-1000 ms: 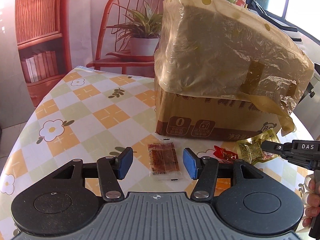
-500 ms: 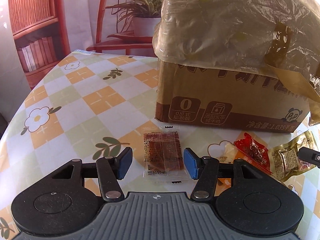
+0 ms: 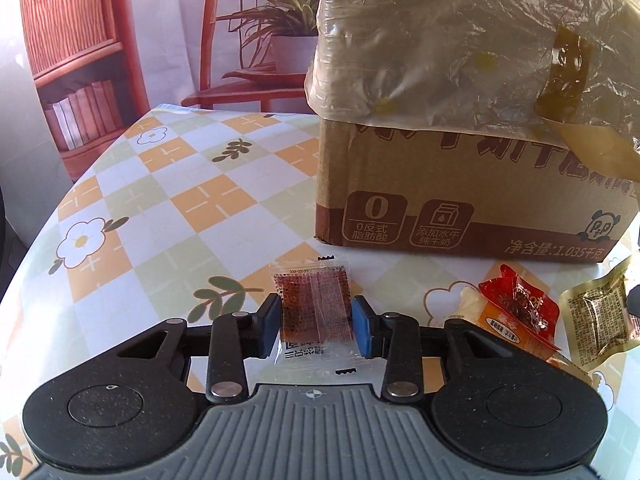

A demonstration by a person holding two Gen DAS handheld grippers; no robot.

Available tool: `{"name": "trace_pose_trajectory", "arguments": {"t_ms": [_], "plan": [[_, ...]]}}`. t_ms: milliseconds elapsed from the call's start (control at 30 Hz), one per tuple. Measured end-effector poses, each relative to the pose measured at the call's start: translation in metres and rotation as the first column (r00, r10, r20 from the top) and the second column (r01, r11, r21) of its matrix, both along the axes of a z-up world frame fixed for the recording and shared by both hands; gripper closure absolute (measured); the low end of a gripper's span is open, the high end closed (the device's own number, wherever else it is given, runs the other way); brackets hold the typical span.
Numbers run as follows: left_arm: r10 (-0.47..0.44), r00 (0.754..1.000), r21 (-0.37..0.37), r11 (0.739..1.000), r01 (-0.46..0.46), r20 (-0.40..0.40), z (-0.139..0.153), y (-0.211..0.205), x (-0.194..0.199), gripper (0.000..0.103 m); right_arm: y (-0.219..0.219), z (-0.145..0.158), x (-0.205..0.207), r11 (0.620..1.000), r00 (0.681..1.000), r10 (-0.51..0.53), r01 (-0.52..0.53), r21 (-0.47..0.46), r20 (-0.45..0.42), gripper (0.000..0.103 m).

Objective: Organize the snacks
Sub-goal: 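Grasp the red-brown sauce packet with the left tool while the right tool grasps a small gold pack, then carry both packs over the box and open both tools to release them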

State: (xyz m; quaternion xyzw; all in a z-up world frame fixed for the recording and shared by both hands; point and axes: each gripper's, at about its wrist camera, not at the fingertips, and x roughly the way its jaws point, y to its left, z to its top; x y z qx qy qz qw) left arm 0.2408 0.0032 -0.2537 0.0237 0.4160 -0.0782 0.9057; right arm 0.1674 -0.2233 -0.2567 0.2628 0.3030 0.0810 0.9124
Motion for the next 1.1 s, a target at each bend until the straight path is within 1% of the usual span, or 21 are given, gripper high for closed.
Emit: {"name": "trace_pose_trajectory", "arguments": {"t_ms": [100,300,433,600,767,833,933,1033,1100], "plan": [[-0.015,1.000,-0.011,1.000,0.015,0.016,0.007,0.006,-0.012,0.063,0.003,0.002,-0.001,1.000,1.000,0.007,-0.008,-0.029,-0.007,0.102],[-0.031,0.996,-0.044,0.998,0.034,0.080,0.037,0.017,-0.037,0.063,0.009,0.014,-0.007,0.997,0.998,0.047,-0.044,-0.059,0.044,0.102],[-0.042,0.988,-0.057,0.997,0.051,0.150,0.067,0.016,-0.050,0.063,0.014,0.032,-0.014,0.993,0.989,0.088,-0.078,-0.088,0.116,0.102],[-0.067,0.965,-0.062,0.994,0.085,0.255,0.107,0.010,-0.058,0.063,0.009,0.065,-0.017,0.993,0.970,0.098,-0.080,-0.090,0.224,0.102],[-0.073,0.929,-0.085,0.990,0.111,0.364,0.152,-0.001,-0.052,0.063,-0.004,0.105,-0.014,0.995,0.939,0.080,-0.054,-0.089,0.333,0.102],[-0.078,0.915,-0.086,0.989,0.122,0.396,0.167,-0.007,-0.047,0.063,-0.010,0.123,-0.008,0.995,0.923,0.071,-0.042,-0.086,0.377,0.102],[-0.086,0.896,-0.082,0.987,0.135,0.435,0.186,-0.021,-0.035,0.063,-0.017,0.143,0.005,0.995,0.906,0.055,-0.016,-0.095,0.421,0.102],[-0.095,0.886,-0.077,0.986,0.145,0.454,0.198,-0.036,-0.016,0.063,-0.024,0.156,0.024,0.993,0.896,0.035,0.018,-0.115,0.442,0.102],[-0.093,0.890,-0.078,0.987,0.143,0.447,0.202,-0.044,-0.003,0.063,-0.027,0.158,0.040,0.992,0.900,0.021,0.035,-0.120,0.436,0.102]]}}
